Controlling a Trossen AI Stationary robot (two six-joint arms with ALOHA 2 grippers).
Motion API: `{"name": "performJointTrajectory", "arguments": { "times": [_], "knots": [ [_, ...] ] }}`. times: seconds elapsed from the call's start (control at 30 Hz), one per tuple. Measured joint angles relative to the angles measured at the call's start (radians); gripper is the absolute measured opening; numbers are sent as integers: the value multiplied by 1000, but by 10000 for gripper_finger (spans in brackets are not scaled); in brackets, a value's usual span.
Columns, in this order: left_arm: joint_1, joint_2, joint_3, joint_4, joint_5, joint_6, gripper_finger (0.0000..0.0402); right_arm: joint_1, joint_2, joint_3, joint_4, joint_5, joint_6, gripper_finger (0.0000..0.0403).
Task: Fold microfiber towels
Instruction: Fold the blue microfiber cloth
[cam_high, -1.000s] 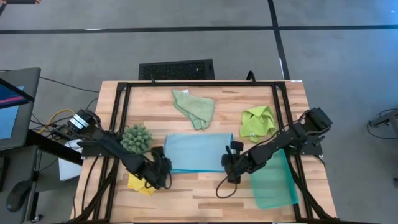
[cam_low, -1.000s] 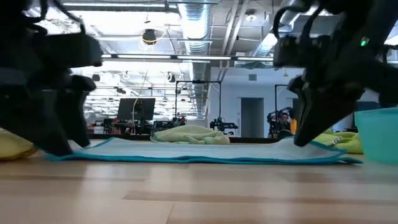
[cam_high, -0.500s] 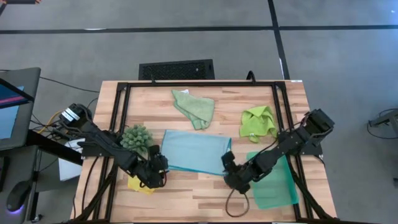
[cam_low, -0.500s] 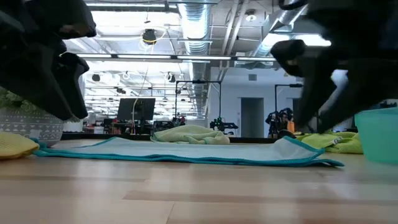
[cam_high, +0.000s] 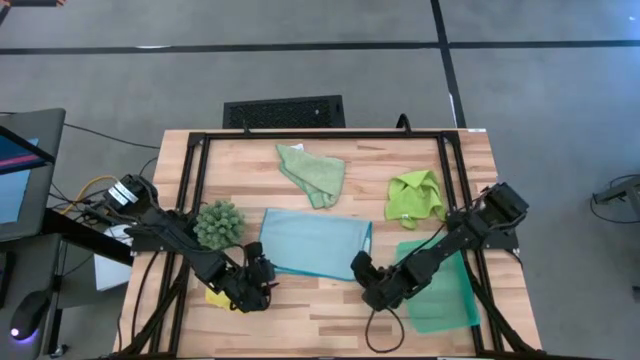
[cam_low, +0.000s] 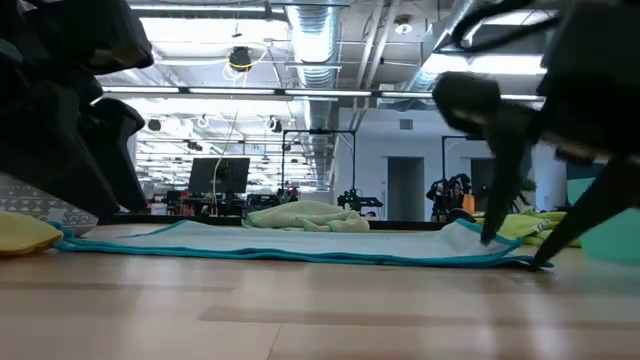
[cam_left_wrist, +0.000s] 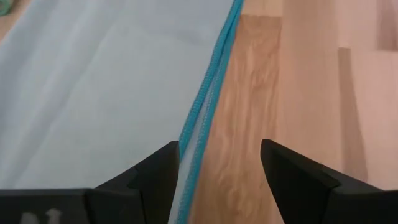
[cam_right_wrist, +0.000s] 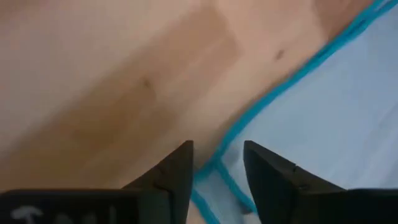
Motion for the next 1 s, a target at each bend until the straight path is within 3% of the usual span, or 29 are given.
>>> {"name": "performJointTrajectory", "arguments": {
  "times": [0.27,0.47,0.7,1.0],
  "knots": [
    [0,0,0,15,-8,4,219,-9,-1,0,6,35,7,62],
    [0,-1,0,18,-7,3,219,-6,-30,1,11,-1,66,22],
    [0,-2,0,22,8,2,219,-7,-31,24,6,-12,67,19],
    [0,-2,1,69,44,85,219,-7,-31,120,-167,13,68,21]
  ]
}}
